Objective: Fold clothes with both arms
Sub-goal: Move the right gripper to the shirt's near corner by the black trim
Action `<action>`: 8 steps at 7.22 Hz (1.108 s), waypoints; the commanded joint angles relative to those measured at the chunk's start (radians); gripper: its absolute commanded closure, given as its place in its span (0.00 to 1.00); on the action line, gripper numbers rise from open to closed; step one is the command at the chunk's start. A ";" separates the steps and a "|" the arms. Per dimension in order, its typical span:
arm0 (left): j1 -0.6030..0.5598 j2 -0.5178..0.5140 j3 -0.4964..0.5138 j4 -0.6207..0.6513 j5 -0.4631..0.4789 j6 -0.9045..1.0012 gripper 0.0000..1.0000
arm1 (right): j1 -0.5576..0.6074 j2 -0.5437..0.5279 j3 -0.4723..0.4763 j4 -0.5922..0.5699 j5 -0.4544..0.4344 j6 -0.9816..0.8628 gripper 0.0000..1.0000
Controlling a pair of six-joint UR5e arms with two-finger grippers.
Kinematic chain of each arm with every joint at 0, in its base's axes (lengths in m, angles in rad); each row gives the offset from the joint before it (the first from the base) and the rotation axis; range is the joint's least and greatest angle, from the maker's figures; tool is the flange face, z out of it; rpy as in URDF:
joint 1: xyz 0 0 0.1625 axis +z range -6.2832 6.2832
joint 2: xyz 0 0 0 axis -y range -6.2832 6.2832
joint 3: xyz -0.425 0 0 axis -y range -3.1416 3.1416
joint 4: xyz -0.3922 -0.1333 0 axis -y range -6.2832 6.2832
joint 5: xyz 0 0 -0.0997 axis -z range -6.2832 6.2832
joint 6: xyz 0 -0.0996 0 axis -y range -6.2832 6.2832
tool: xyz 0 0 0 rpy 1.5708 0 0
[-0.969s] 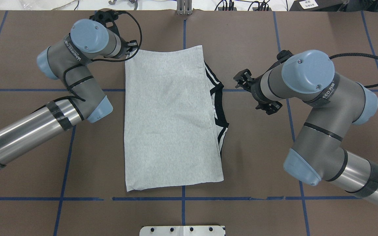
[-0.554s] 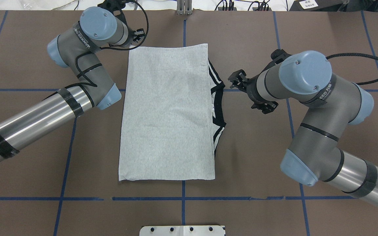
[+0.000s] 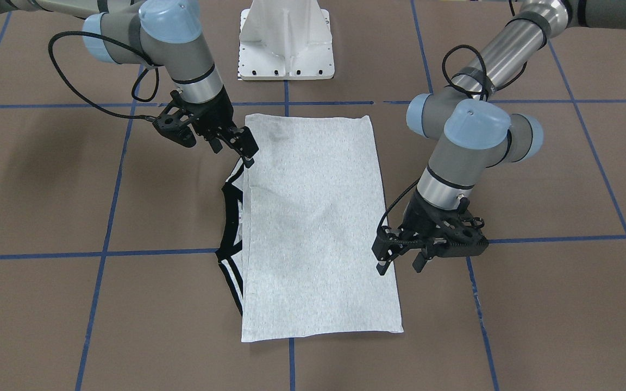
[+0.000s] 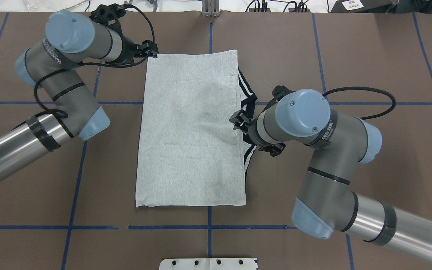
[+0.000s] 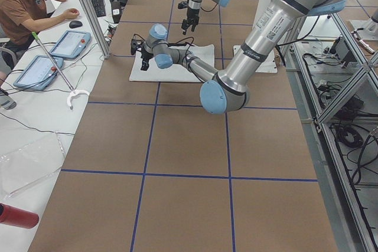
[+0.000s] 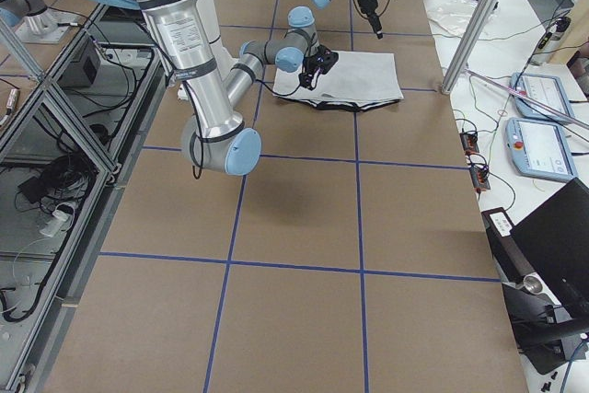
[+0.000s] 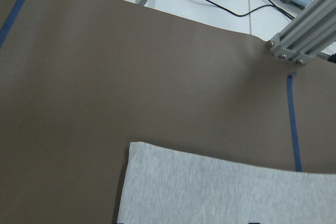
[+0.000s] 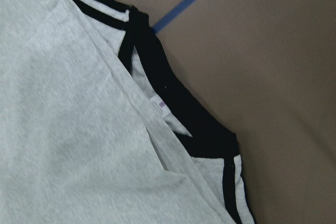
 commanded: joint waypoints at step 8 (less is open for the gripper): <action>0.001 0.062 -0.076 0.000 -0.008 -0.009 0.17 | -0.198 0.017 -0.068 -0.003 -0.052 0.236 0.04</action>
